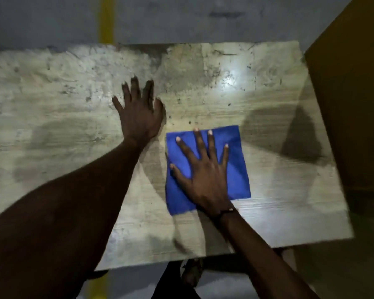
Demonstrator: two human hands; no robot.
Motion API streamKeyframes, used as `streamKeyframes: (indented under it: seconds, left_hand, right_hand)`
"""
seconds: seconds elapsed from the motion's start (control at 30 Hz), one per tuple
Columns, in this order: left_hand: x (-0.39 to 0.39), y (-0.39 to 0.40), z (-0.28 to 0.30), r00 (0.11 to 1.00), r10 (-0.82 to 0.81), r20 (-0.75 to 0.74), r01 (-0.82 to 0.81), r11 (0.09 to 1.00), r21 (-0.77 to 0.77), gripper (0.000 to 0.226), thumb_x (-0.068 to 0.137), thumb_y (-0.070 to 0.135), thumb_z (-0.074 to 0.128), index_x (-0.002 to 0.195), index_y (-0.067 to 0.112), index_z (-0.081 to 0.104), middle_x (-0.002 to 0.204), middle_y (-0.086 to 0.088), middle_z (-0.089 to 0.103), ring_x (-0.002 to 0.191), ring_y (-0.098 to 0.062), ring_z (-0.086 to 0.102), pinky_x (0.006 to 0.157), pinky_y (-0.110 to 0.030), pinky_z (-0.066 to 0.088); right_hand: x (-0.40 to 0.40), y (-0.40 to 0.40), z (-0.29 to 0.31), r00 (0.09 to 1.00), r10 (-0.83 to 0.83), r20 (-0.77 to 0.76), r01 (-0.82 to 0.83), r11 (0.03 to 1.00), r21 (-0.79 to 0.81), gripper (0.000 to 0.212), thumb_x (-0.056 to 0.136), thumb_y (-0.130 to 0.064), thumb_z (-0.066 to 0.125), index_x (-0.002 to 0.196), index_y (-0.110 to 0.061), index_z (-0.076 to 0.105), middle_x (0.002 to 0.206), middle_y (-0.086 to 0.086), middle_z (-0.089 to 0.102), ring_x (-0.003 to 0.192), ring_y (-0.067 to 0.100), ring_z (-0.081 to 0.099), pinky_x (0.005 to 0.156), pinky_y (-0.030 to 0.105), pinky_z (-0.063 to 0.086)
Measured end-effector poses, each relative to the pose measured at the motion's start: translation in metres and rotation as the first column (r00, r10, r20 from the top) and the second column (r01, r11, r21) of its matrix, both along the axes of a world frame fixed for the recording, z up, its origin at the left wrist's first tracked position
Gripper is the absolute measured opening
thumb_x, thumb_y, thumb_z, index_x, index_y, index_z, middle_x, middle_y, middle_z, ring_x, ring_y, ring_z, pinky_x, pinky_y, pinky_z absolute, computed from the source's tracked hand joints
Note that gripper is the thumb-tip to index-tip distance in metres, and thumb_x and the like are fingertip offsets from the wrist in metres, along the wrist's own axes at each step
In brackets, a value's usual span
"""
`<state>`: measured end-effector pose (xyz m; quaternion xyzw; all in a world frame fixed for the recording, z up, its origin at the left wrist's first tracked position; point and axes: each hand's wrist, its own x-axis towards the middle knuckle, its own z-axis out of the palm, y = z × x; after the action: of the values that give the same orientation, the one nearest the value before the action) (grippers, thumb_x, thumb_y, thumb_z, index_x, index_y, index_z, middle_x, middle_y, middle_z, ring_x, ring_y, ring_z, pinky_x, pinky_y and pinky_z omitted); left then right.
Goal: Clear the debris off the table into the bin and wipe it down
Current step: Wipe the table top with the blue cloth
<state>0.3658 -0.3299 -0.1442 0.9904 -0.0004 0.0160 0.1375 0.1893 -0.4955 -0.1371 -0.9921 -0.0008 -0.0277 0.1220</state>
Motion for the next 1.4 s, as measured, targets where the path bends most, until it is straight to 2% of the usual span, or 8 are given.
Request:
streamKeyframes:
  seconds: [0.1, 0.37, 0.67, 0.97, 1.03, 1.2, 1.27, 1.4]
  left_hand:
    - [0.0, -0.002, 0.005, 1.0, 0.018, 0.002, -0.018, 0.999, -0.041, 0.063, 0.105, 0.05, 0.034, 0.165, 0.031, 0.032, 0.176, -0.011, 0.018, 0.161, -0.039, 0.015, 0.124, -0.07, 0.01]
    - [0.0, -0.007, 0.01, 0.999, 0.049, 0.014, -0.048, 0.998, -0.046, 0.063, 0.105, 0.048, 0.036, 0.165, 0.032, 0.031, 0.176, -0.008, 0.018, 0.162, -0.035, 0.013, 0.125, -0.068, 0.01]
    - [0.004, -0.005, 0.013, 0.998, 0.055, -0.035, -0.055, 0.998, -0.02, 0.065, 0.103, 0.047, 0.044, 0.165, 0.037, 0.028, 0.177, -0.006, 0.015, 0.162, -0.035, 0.013, 0.125, -0.067, 0.013]
    - [0.002, -0.006, 0.012, 0.998, 0.061, -0.002, -0.061, 0.998, -0.014, 0.064, 0.105, 0.048, 0.043, 0.166, 0.035, 0.027, 0.178, -0.004, 0.011, 0.164, -0.031, 0.009, 0.127, -0.063, 0.011]
    - [0.003, -0.006, 0.012, 0.998, 0.064, 0.004, -0.063, 0.998, -0.023, 0.064, 0.104, 0.048, 0.043, 0.165, 0.034, 0.03, 0.177, -0.004, 0.012, 0.164, -0.031, 0.009, 0.126, -0.063, 0.011]
    - [0.003, -0.007, 0.015, 0.997, 0.072, 0.024, -0.072, 0.997, -0.008, 0.062, 0.104, 0.048, 0.038, 0.163, 0.03, 0.036, 0.177, -0.004, 0.014, 0.163, -0.031, 0.012, 0.125, -0.063, 0.015]
    - [0.002, -0.006, 0.014, 0.997, 0.068, 0.021, -0.068, 0.997, -0.02, 0.062, 0.104, 0.048, 0.039, 0.164, 0.032, 0.033, 0.177, -0.004, 0.013, 0.164, -0.03, 0.011, 0.126, -0.063, 0.014]
    - [0.003, -0.006, 0.015, 0.997, 0.071, -0.001, -0.071, 0.996, -0.056, 0.063, 0.105, 0.048, 0.041, 0.165, 0.034, 0.03, 0.178, -0.002, 0.01, 0.164, -0.029, 0.006, 0.126, -0.064, 0.011]
  right_hand:
    - [0.023, -0.022, -0.003, 1.0, -0.009, 0.012, 0.009, 1.0, -0.011, 0.07, 0.099, -0.077, 0.04, 0.162, -0.05, 0.03, 0.177, -0.006, 0.015, 0.165, 0.024, 0.001, 0.128, 0.065, 0.004]
    - [0.194, -0.092, -0.012, 0.923, -0.384, 0.037, 0.385, 0.922, -0.031, 0.072, 0.1, -0.079, 0.029, 0.164, -0.047, 0.026, 0.177, 0.001, 0.018, 0.163, 0.034, 0.011, 0.121, 0.075, 0.01]
    - [0.075, -0.008, 0.009, 0.997, 0.022, -0.074, -0.022, 1.0, -0.002, 0.071, 0.099, -0.077, 0.041, 0.163, -0.05, 0.026, 0.178, -0.005, 0.011, 0.165, 0.024, -0.001, 0.127, 0.066, 0.006]
    - [0.269, -0.073, -0.006, 0.94, -0.341, 0.022, 0.341, 0.938, -0.056, 0.074, 0.099, -0.081, 0.024, 0.164, -0.046, 0.028, 0.176, 0.003, 0.021, 0.163, 0.035, 0.014, 0.122, 0.073, 0.01]
    - [0.266, -0.041, -0.004, 0.959, -0.281, 0.03, 0.282, 0.957, -0.07, 0.074, 0.099, -0.08, 0.026, 0.165, -0.045, 0.027, 0.176, 0.004, 0.019, 0.163, 0.035, 0.013, 0.123, 0.073, 0.007]
    - [0.214, -0.012, -0.006, 0.984, 0.179, 0.003, -0.178, 0.983, -0.032, 0.072, 0.101, -0.077, 0.033, 0.165, -0.044, 0.027, 0.177, 0.0, 0.015, 0.165, 0.031, 0.006, 0.125, 0.069, 0.004]
    - [0.217, -0.045, -0.006, 0.995, 0.1, -0.004, -0.1, 0.993, -0.068, 0.072, 0.1, -0.079, 0.031, 0.165, -0.048, 0.025, 0.177, -0.001, 0.015, 0.165, 0.03, 0.006, 0.126, 0.068, 0.003]
    - [0.261, -0.091, -0.004, 0.963, -0.268, 0.0, 0.268, 0.961, -0.062, 0.072, 0.099, -0.081, 0.027, 0.164, -0.048, 0.028, 0.177, 0.0, 0.018, 0.164, 0.032, 0.011, 0.124, 0.072, 0.008]
